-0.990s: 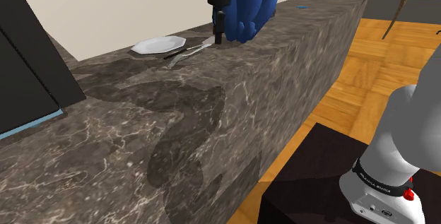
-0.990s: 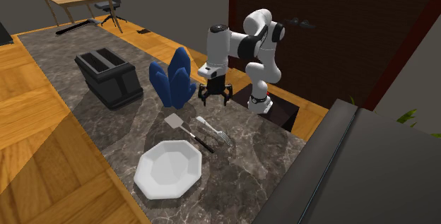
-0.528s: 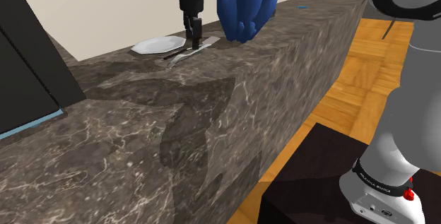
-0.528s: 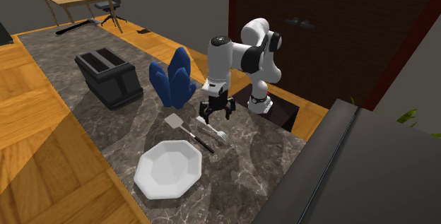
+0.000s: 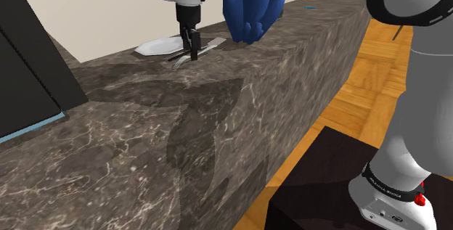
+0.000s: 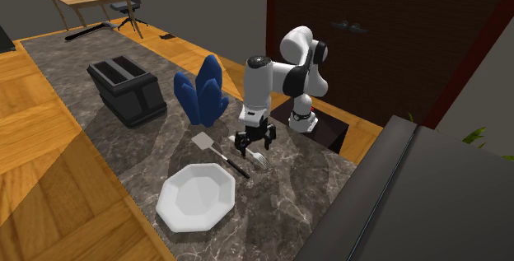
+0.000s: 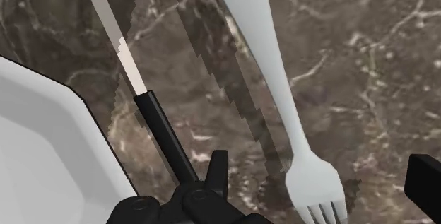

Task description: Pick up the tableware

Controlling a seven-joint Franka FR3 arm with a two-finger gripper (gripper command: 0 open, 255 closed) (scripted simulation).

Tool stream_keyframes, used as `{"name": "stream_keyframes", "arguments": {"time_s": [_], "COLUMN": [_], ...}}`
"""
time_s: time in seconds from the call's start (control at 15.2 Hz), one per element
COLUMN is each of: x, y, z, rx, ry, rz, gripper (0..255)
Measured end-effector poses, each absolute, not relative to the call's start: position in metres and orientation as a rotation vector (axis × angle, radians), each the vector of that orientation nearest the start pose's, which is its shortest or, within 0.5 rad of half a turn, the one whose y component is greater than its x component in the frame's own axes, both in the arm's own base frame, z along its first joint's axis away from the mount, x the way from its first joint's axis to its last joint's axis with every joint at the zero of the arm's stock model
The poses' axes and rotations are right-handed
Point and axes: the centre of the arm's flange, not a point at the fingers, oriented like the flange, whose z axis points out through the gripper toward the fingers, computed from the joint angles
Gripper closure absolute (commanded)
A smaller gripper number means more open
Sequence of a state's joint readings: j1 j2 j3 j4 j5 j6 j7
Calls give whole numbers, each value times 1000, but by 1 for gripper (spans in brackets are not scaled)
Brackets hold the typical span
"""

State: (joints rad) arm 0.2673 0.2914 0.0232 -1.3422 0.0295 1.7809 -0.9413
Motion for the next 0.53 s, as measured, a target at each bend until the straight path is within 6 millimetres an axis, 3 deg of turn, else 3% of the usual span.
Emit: {"name": "stream_keyframes", "arguments": {"time_s": [0.13, 0.2, 0.53], "x": [633, 633, 634], "y": [190, 190, 189], "z": [566, 564, 564], "rx": [-2572, -2572, -2574], "ry": [-1811, -1811, -1810], "rz": [-238, -238, -243], "gripper": [0, 255, 255]}}
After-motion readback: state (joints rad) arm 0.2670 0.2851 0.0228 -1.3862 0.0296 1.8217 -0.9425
